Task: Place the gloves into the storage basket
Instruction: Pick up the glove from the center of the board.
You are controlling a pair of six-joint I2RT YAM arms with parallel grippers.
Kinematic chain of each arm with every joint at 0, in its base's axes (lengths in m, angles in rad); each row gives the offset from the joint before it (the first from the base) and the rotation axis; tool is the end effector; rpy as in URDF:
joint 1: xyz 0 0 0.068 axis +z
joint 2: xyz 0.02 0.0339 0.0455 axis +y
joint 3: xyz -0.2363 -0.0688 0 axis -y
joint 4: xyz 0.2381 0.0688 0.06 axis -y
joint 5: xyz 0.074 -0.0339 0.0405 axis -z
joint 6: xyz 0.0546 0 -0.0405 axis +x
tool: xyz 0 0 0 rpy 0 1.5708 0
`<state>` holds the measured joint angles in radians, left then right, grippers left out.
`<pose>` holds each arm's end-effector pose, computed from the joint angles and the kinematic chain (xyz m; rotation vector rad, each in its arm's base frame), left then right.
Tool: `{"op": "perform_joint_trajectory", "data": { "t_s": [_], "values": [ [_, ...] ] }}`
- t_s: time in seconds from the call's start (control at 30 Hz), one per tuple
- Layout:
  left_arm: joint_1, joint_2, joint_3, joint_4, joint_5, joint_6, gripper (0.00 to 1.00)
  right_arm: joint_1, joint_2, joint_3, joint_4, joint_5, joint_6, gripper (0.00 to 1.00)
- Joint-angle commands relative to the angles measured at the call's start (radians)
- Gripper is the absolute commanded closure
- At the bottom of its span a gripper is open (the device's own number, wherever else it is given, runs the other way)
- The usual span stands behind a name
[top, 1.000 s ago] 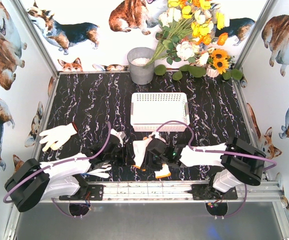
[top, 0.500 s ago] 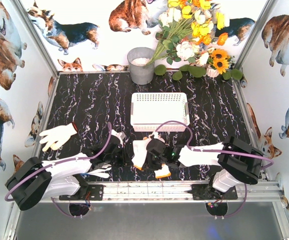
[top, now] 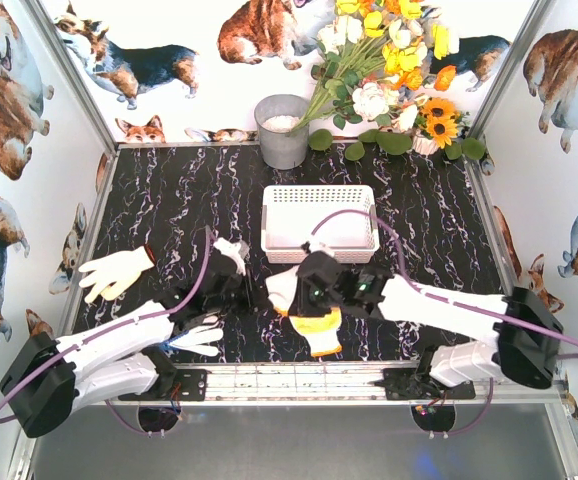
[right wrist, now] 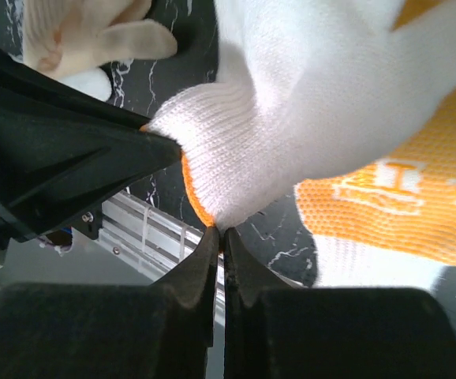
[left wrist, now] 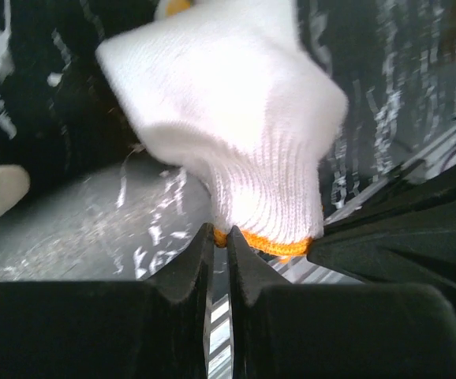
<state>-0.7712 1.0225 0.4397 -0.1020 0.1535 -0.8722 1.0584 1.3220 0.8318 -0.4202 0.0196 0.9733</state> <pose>0.1575 -0.1647 0.1533 -0.0346 2.4664 -0.9855 0.1377 0.2426 0.1818 -0.1048 2.6728 0.7654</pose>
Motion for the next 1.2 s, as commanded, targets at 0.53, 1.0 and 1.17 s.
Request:
{"op": "perform_joint_trajectory", "data": {
  "t_s": [0.53, 1.0, 1.17],
  "values": [
    [-0.002, 0.067, 0.398, -0.078, -0.161, 0.067, 1.00, -0.258, -0.176, 0.214, -0.240, 0.016, -0.307, 1.00],
    [-0.002, 0.172, 0.478, -0.073, -0.104, 0.099, 1.00, -0.314, -0.168, 0.227, -0.252, 0.008, -0.327, 1.00],
    [-0.016, 0.184, 0.400, -0.017, -0.051, 0.052, 1.00, -0.317, -0.197, 0.148, -0.253, -0.007, -0.296, 1.00]
  ]
}}
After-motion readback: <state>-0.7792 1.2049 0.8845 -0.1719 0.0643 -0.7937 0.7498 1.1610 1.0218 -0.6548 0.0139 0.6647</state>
